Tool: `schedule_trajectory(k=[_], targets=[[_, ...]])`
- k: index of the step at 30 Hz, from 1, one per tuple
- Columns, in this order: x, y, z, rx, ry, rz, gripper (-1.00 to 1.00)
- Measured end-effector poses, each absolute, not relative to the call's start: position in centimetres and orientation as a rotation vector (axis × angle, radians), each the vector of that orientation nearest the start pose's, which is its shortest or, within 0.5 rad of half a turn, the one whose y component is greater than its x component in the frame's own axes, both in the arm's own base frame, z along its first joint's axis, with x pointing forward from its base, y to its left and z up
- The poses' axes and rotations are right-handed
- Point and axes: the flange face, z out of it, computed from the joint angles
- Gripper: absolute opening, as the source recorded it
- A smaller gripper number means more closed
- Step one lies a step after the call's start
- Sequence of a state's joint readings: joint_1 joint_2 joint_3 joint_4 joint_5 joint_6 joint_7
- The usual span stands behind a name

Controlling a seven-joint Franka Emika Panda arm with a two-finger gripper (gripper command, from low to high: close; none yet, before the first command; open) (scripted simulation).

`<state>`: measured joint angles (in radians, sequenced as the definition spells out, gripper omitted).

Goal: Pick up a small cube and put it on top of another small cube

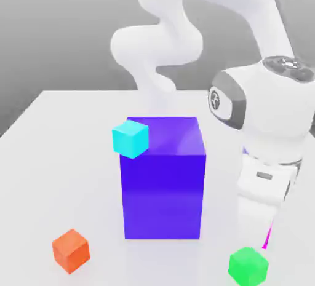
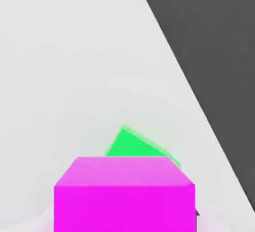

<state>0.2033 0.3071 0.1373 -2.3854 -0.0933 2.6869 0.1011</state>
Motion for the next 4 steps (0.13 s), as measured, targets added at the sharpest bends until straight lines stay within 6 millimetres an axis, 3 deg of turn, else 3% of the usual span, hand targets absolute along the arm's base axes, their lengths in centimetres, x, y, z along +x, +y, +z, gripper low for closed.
schedule_trajectory(k=[1,4], targets=[[47.19,17.28,18.38,-3.102,-0.496,0.002,1.00],[47.19,17.28,18.38,-3.102,-0.496,0.002,1.00]])
